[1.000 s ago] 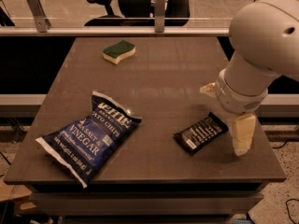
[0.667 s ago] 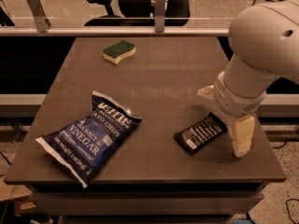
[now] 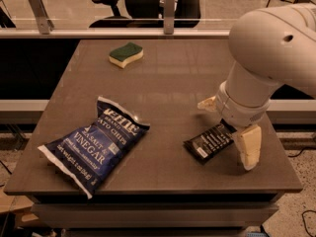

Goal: Move rxbar chocolate near sponge

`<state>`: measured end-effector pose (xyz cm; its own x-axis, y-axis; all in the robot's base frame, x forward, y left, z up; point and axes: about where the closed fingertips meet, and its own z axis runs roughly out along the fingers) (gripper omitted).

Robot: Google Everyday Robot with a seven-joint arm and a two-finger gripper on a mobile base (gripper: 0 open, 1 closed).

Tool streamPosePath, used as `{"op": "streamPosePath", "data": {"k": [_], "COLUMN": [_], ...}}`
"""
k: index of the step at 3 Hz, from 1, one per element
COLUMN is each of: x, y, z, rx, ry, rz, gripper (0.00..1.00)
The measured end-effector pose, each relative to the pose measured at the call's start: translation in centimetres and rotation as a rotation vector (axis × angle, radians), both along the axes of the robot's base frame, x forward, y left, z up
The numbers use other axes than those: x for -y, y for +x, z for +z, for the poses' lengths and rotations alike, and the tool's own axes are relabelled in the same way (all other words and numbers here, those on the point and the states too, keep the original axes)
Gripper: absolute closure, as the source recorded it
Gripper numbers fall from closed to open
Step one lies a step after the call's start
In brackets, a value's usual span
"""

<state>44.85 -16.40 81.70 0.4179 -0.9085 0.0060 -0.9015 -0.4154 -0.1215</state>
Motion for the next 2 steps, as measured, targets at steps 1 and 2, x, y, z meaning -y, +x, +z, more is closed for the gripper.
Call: {"op": "streamPosePath", "data": {"k": [1,2], "x": [-1.2,-1.81], "y": [-0.57,-0.73], "z": [-0.35,-0.64], "rx": [-0.015,-0.015], "ry": [0.017,0.037], "rz": [0.041,0.05], "gripper": [0.18,0.41]}}
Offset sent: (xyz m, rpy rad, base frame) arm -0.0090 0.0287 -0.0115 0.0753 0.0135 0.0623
